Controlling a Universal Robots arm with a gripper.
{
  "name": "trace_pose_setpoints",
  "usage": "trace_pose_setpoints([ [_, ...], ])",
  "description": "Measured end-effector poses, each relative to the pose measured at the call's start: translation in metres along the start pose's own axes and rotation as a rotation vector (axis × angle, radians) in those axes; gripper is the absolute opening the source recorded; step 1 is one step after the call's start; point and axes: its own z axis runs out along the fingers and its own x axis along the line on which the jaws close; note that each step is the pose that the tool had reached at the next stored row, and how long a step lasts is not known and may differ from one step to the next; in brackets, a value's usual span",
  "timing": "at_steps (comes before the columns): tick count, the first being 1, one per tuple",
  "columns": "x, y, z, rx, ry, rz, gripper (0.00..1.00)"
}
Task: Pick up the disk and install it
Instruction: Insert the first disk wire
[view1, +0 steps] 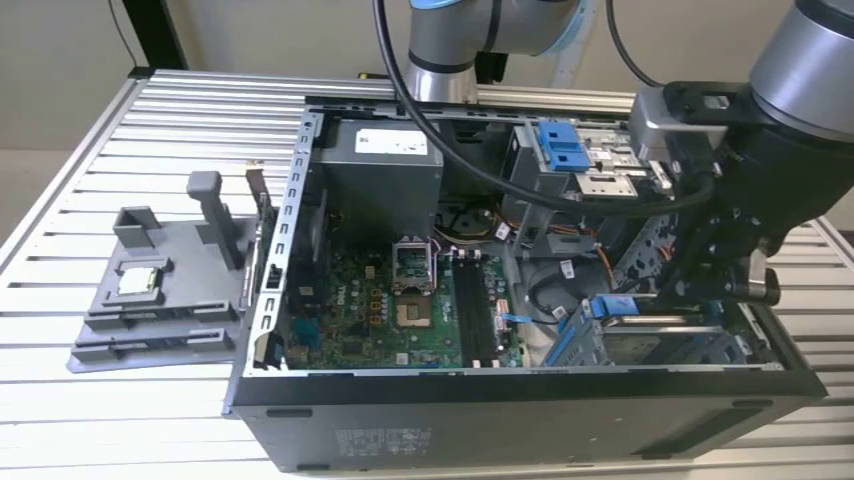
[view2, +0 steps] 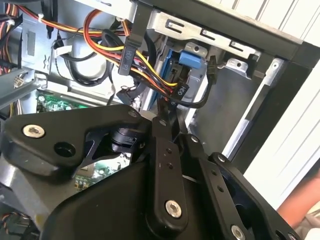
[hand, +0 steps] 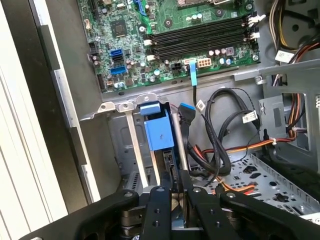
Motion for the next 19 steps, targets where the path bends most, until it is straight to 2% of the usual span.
trace_pose_setpoints([
  [3, -0.0003, 0.0001, 0.0011, 0.0033, -0.0030, -0.029, 0.00],
  [9, -0.0002, 0.0003, 0.0037, 0.0039, -0.0077, -0.092, 0.00],
  [19, -0.0001, 0.0010, 0.0065, 0.0035, -0.0123, -0.152, 0.00],
])
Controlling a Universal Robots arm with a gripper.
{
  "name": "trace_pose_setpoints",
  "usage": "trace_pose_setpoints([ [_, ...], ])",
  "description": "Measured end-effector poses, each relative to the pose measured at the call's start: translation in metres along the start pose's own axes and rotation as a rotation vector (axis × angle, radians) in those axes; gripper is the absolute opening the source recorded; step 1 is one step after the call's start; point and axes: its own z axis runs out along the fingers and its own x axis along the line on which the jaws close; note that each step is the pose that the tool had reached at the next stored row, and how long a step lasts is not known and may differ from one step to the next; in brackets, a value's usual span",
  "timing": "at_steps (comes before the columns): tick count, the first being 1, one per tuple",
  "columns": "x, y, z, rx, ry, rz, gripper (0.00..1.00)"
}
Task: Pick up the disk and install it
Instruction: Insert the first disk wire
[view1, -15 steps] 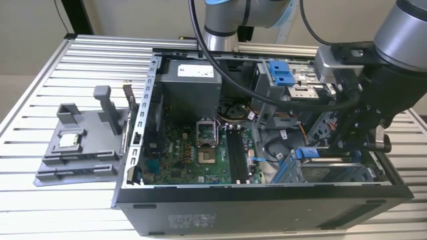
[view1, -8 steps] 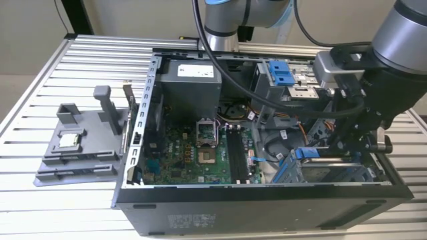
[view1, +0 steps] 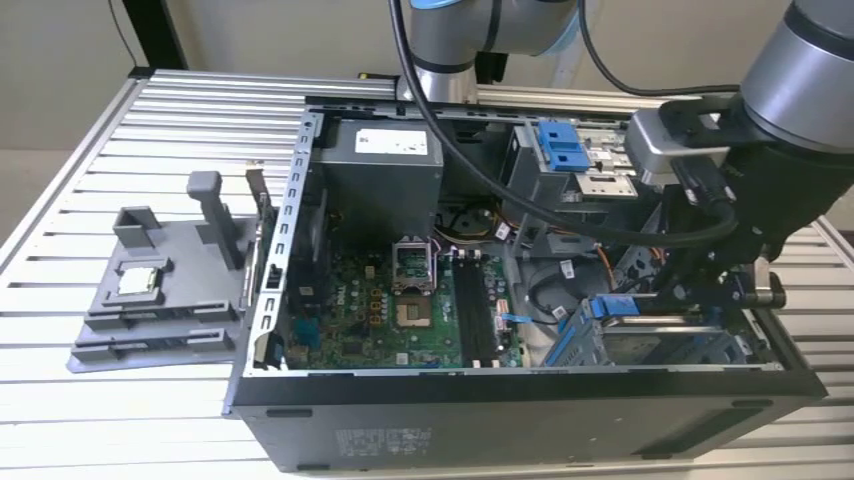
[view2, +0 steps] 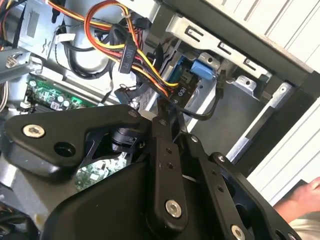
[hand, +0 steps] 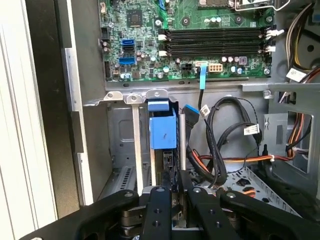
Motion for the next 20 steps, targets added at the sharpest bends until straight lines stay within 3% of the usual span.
trace_pose_setpoints([
  [8, -0.0002, -0.0001, -0.0058, -0.0003, 0.0004, -0.006, 0.00],
  [10, -0.0002, -0.0001, -0.0059, -0.0041, 0.0089, -0.008, 0.00],
  [12, -0.0001, -0.0001, -0.0060, -0.0105, 0.0248, -0.010, 0.00],
  [15, -0.0007, -0.0001, -0.0056, -0.0128, 0.0480, -0.012, 0.00],
  [20, -0.0042, 0.0000, -0.0052, -0.0126, 0.0503, -0.013, 0.00],
])
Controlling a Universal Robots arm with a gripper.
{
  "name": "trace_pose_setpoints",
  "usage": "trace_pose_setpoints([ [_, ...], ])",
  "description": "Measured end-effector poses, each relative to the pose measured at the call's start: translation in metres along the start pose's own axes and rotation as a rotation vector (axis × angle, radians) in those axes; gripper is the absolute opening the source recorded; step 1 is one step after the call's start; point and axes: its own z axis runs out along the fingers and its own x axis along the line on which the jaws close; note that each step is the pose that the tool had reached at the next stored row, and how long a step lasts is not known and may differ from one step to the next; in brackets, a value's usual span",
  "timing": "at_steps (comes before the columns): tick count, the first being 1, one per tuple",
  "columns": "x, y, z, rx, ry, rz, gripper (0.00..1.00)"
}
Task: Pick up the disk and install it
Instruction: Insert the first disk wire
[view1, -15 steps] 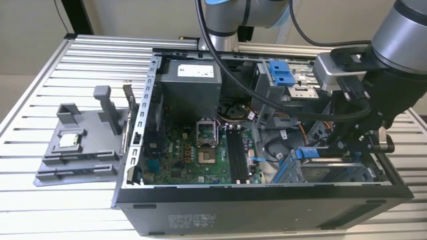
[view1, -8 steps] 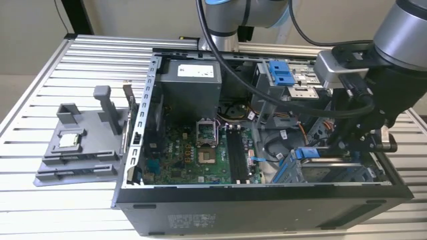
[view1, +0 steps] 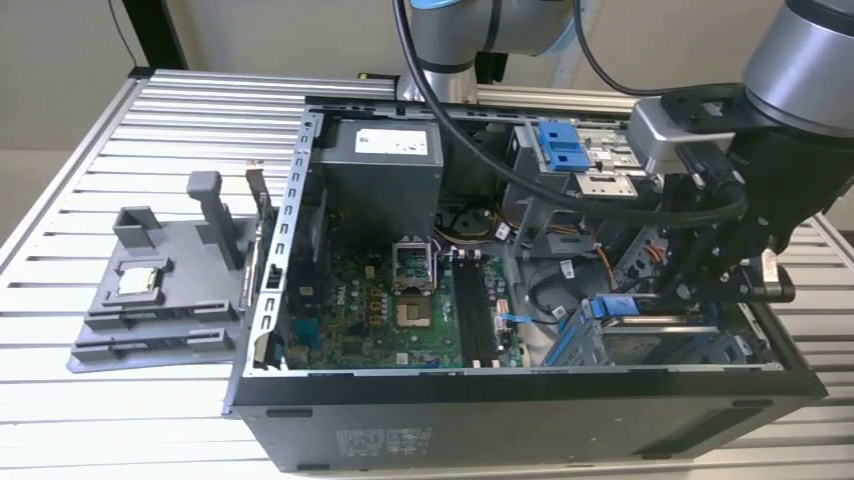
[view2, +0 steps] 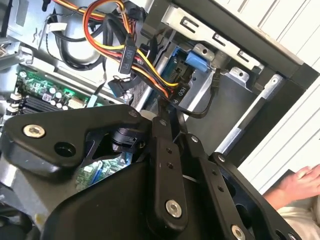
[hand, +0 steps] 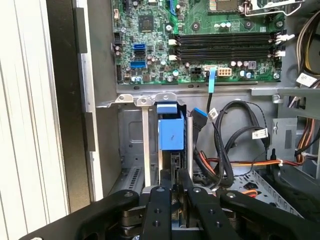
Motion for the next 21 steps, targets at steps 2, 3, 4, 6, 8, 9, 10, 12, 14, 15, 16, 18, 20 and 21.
trace_pose_setpoints([
  [2, -0.0005, 0.0001, 0.0002, 0.0001, 0.0006, 0.000, 0.00],
  [3, -0.0008, 0.0002, 0.0003, 0.0001, 0.0015, -0.001, 0.00],
  [4, -0.0009, 0.0002, 0.0006, 0.0002, 0.0022, -0.001, 0.00],
  [6, -0.0012, 0.0002, 0.0011, 0.0002, 0.0034, -0.002, 0.00],
  [8, -0.0015, 0.0002, 0.0014, 0.0003, 0.0040, -0.002, 0.00],
  [9, -0.0018, 0.0001, 0.0014, 0.0003, 0.0043, -0.003, 0.00],
  [10, -0.0019, -0.0006, 0.0014, -0.0015, 0.0046, -0.004, 0.00],
  [12, -0.0021, -0.0024, 0.0015, -0.0161, 0.0058, -0.005, 0.00],
  [14, -0.0024, -0.0037, 0.0017, -0.0343, 0.0084, -0.007, 0.00],
  [15, -0.0027, -0.0041, 0.0017, -0.0373, 0.0089, -0.008, 0.00],
  [16, -0.0029, -0.0042, 0.0017, -0.0374, 0.0089, -0.008, 0.00],
  [18, -0.0036, -0.0048, 0.0017, -0.0374, 0.0090, -0.008, 0.00],
  [20, -0.0044, -0.0058, 0.0018, -0.0374, 0.0089, -0.008, 0.00],
  [21, -0.0047, -0.0062, 0.0018, -0.0374, 0.0090, -0.008, 0.00],
])
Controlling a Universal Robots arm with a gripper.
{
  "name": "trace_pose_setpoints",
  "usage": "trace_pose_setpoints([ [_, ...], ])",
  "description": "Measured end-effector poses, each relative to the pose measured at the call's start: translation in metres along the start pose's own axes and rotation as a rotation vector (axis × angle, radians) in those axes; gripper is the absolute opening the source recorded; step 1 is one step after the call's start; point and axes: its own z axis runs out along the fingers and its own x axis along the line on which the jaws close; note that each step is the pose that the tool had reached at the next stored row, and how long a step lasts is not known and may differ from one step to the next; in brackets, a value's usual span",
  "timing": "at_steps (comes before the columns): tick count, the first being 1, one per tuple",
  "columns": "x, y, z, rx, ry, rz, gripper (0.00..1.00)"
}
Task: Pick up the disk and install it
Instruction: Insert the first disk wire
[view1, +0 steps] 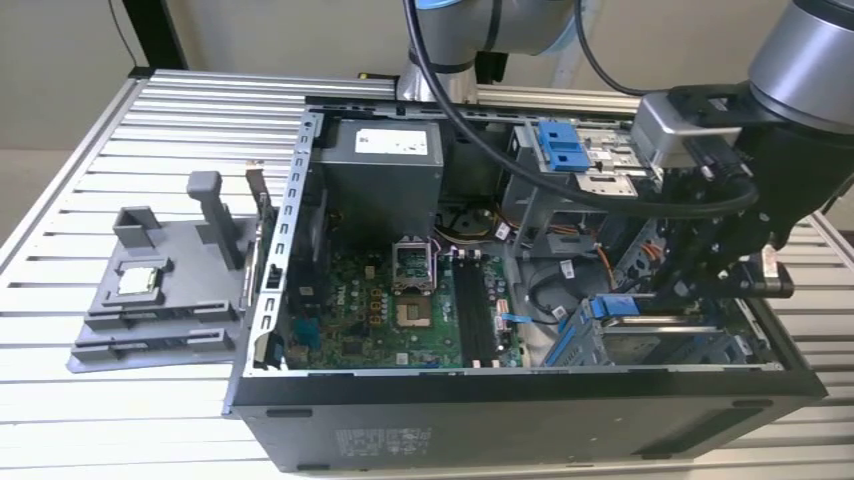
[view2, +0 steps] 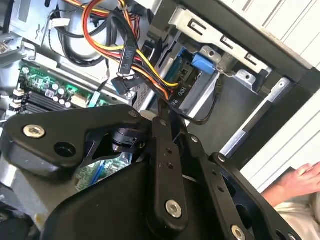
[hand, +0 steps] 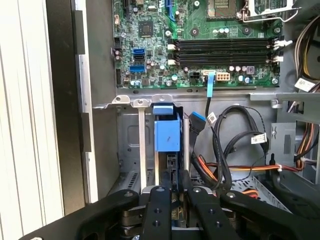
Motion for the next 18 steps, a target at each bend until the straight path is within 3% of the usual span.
trace_pose_setpoints([
  [9, -0.0005, -0.0022, 0.0013, 0.0000, 0.0031, 0.000, 0.00],
  [18, -0.0016, -0.0022, 0.0052, 0.0004, 0.0176, 0.000, 0.00],
])
